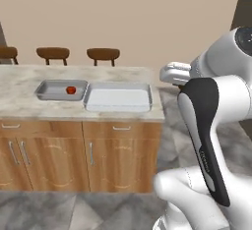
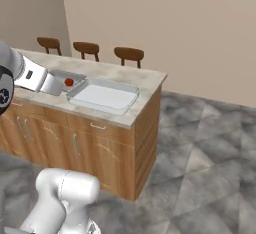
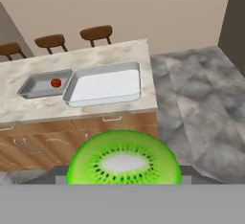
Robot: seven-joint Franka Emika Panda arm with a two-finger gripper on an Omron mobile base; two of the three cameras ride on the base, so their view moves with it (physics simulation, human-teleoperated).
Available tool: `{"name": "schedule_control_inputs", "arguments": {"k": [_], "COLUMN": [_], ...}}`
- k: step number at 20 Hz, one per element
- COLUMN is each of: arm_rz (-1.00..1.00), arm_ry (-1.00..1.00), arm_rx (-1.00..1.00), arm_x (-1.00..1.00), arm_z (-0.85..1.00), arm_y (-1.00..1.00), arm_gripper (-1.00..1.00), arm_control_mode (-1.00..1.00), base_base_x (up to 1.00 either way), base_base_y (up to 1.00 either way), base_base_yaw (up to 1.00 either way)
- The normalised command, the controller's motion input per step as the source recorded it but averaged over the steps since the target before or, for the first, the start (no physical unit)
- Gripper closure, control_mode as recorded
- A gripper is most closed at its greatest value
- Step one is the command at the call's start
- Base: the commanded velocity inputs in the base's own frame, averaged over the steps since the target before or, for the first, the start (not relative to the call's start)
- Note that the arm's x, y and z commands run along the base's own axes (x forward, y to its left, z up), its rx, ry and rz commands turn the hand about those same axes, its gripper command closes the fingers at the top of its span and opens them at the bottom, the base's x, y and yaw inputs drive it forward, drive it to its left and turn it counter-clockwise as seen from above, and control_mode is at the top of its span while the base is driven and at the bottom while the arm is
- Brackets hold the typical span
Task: Place the cold items (kiwi and tomato) from the fridge in one tupperware on the dining counter. Place the warm items (hot dog and kebab skewer) in the stove area in another tupperware.
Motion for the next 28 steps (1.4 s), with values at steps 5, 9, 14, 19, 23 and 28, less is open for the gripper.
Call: {"name": "schedule_control_inputs", "arguments": {"k": [5, 9, 14, 19, 23, 28], "arm_rz": [0.00, 0.00, 0.00, 0.00, 0.00, 0.00], "arm_ry": [0.00, 0.00, 0.00, 0.00, 0.00, 0.00], "arm_rx": [0.00, 0.00, 0.00, 0.00, 0.00, 0.00], "arm_x": [0.00, 0.00, 0.00, 0.00, 0.00, 0.00], "arm_z": [0.00, 0.00, 0.00, 0.00, 0.00, 0.00], "arm_y": [0.00, 0.00, 0.00, 0.00, 0.00, 0.00], "arm_gripper": [1.00, 1.00, 1.00, 1.00, 1.00, 1.00], "arm_control_mode": [1.00, 1.00, 1.00, 1.00, 1.00, 1.00], "base_base_x": [0.85, 0.72, 0.87, 1.00, 0.82, 0.69], "base_base_y": [0.90, 0.93, 0.61, 0.65, 0.76, -0.61], "base_base_yaw": [-0.29, -0.29, -0.21, -0.17, -0.15, 0.05]}}
